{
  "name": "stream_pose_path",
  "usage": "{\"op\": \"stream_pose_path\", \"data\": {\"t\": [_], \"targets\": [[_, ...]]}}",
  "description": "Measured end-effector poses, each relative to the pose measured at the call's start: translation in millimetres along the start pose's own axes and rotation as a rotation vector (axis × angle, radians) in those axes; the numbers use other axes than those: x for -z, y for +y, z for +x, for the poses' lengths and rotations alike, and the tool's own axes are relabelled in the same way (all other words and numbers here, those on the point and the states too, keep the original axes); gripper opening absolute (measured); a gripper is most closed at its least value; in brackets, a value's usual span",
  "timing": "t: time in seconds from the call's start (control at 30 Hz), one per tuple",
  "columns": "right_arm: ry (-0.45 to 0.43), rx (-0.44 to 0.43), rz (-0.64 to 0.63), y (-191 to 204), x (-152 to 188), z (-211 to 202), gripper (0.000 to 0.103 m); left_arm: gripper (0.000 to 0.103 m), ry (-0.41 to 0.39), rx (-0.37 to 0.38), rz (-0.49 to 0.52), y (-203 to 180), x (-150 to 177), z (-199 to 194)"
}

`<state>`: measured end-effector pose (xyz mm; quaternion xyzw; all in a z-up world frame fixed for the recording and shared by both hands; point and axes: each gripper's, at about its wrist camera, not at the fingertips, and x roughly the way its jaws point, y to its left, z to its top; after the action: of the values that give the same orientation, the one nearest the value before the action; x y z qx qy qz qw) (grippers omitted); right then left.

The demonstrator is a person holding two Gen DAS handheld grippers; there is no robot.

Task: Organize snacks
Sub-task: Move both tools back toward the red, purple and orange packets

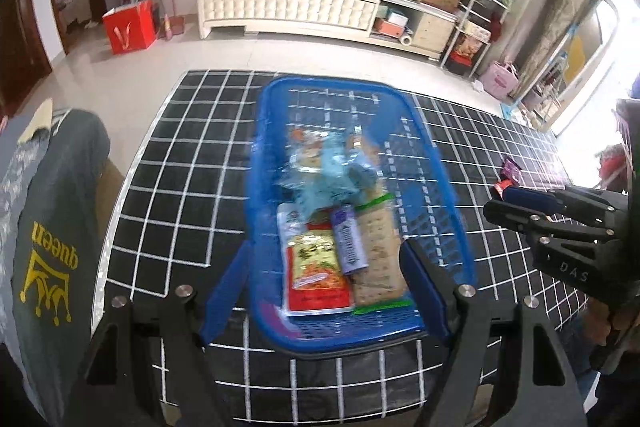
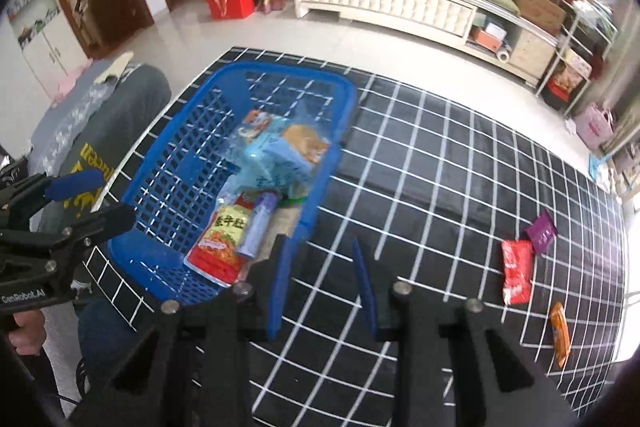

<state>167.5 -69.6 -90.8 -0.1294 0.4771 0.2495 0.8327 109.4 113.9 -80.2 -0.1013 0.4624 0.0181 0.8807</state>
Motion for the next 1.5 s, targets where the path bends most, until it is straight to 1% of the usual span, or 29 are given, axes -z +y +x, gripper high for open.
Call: {"op": "stream_pose_path", "data": {"t": [0.27,0.33,0.4,0.47,0.5,0.53,0.57,0.67,0.73,0.87,0.97,1.13,1.3,1.43,1.5], "targets": [[-0.033,-0.005,0.124,-60,27,-23,0.036,0.075,0.016,0.004,0.107,-66,-7,4],[-0.044,-0.002,0.154,-75,34,-27,0.037,0.075,0.017,0.017,0.12,-82,-9,6],[-0.049,0.003,0.178,-90,41,-31,0.043,0.075,0.026,0.036,0.131,-98,-10,10],[-0.064,0.004,0.197,-105,49,-35,0.052,0.075,0.035,0.045,0.147,-115,-11,15],[-0.072,0.001,0.205,-112,53,-37,0.056,0.075,0.037,0.043,0.157,-124,-12,17],[-0.077,0.004,0.218,-121,57,-38,0.062,0.075,0.041,0.039,0.168,-134,-12,21],[-0.079,0.007,0.227,-127,60,-40,0.065,0.075,0.044,0.04,0.174,-141,-12,24],[-0.082,0.007,0.248,-148,70,-43,0.068,0.075,0.062,0.045,0.193,-165,-10,36],[-0.085,0.011,0.266,-163,75,-45,0.07,0.075,0.078,0.033,0.204,-179,-10,44],[-0.096,0.01,0.304,-187,86,-47,0.076,0.075,0.111,0.055,0.213,-204,-9,61],[-0.087,0.009,0.331,-205,94,-45,0.08,0.075,0.131,0.067,0.224,-223,-8,72],[-0.092,0.022,0.352,-229,109,-42,0.086,0.075,0.15,0.072,0.251,-255,-6,91],[-0.109,0.066,0.373,-246,125,-37,0.093,0.075,0.154,0.095,0.228,-271,-2,110],[-0.125,0.156,0.369,-263,136,-32,0.099,0.075,0.156,0.12,0.194,-279,-4,123],[-0.135,0.186,0.365,-270,138,-28,0.101,0.075,0.165,0.135,0.189,-287,-5,132]]}}
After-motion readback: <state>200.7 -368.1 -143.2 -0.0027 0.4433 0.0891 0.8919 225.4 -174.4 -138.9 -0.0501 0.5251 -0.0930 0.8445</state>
